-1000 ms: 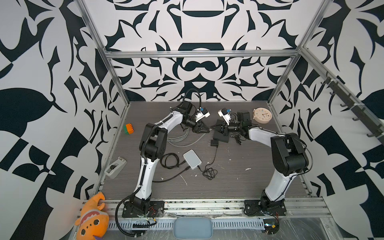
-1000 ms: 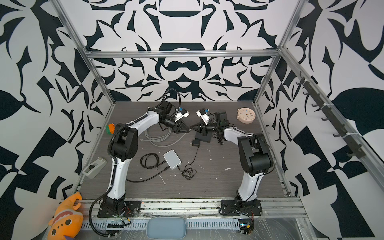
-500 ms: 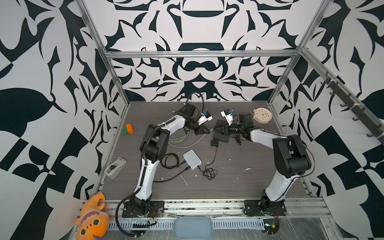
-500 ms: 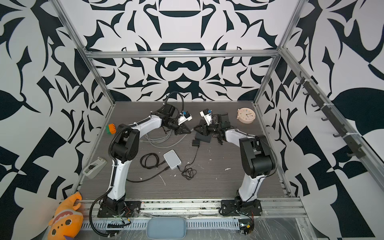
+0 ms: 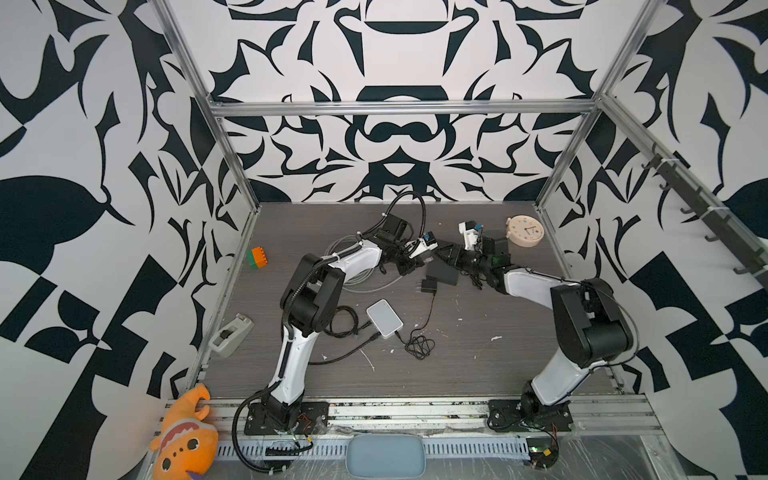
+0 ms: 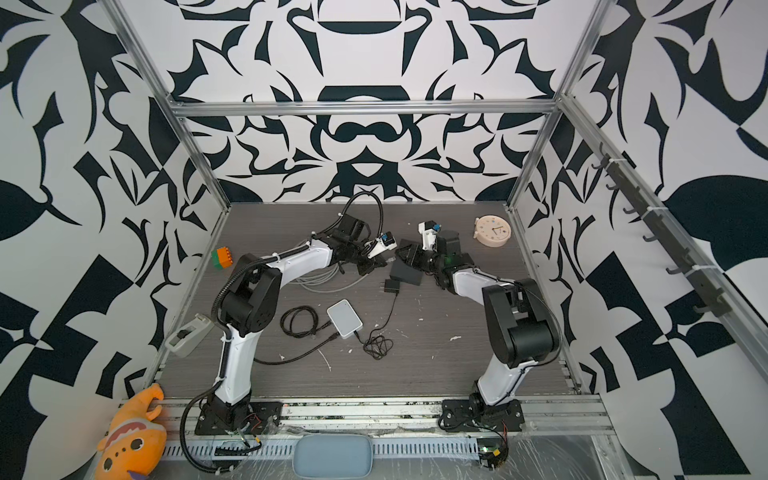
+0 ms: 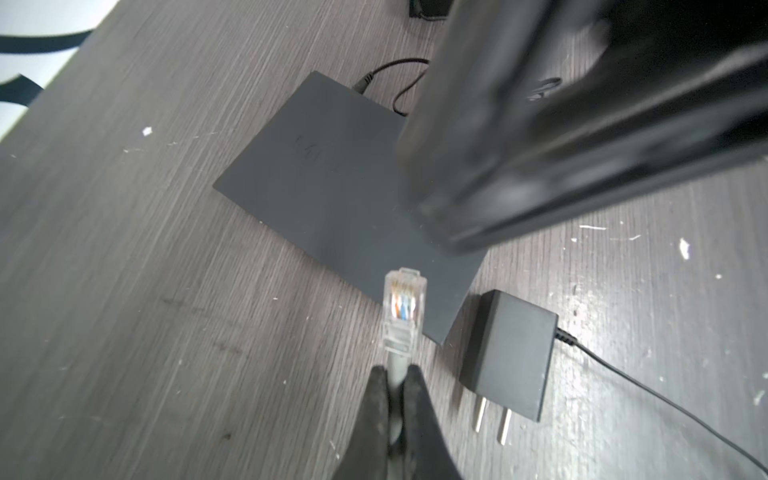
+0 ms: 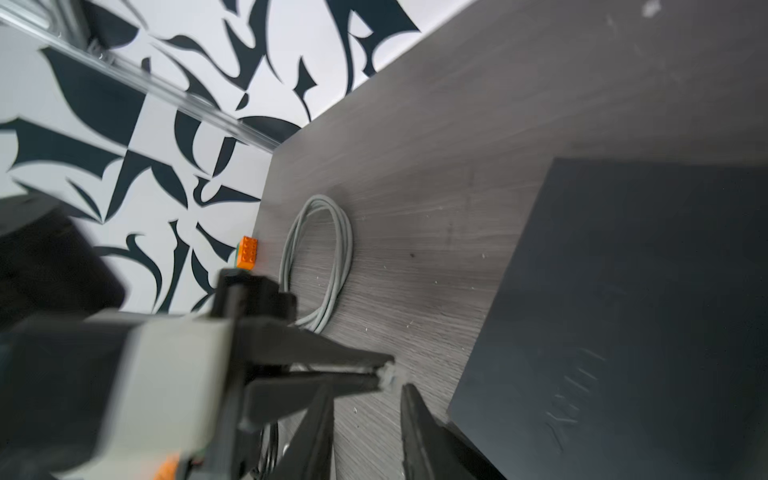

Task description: Insert the plug into the switch port

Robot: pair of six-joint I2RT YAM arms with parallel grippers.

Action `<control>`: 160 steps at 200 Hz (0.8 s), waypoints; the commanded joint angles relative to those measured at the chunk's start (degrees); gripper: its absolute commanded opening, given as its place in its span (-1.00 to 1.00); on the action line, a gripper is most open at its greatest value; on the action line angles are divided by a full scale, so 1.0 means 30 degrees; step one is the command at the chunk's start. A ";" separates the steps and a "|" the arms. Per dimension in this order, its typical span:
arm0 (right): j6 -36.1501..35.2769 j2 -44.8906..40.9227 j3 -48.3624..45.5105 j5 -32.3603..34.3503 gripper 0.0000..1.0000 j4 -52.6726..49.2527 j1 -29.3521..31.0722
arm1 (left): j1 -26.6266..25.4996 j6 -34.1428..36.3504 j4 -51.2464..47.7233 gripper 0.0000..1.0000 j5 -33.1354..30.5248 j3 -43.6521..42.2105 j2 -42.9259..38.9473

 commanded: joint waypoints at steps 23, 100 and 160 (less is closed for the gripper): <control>0.2772 0.0833 -0.0142 0.0255 -0.46 0.3669 0.0601 | -0.0242 0.1058 0.0309 -1.00 -0.0942 -0.0361 -0.0841; 0.3014 0.1373 0.0088 -0.0113 -0.67 0.3324 0.0694 | -0.0300 0.1186 0.1215 -1.00 -0.1683 -0.0989 -0.1208; 0.3084 0.1576 0.0238 -0.0256 -0.62 0.3103 0.0847 | -0.0535 0.1473 0.1570 -1.00 -0.2292 -0.1351 -0.1431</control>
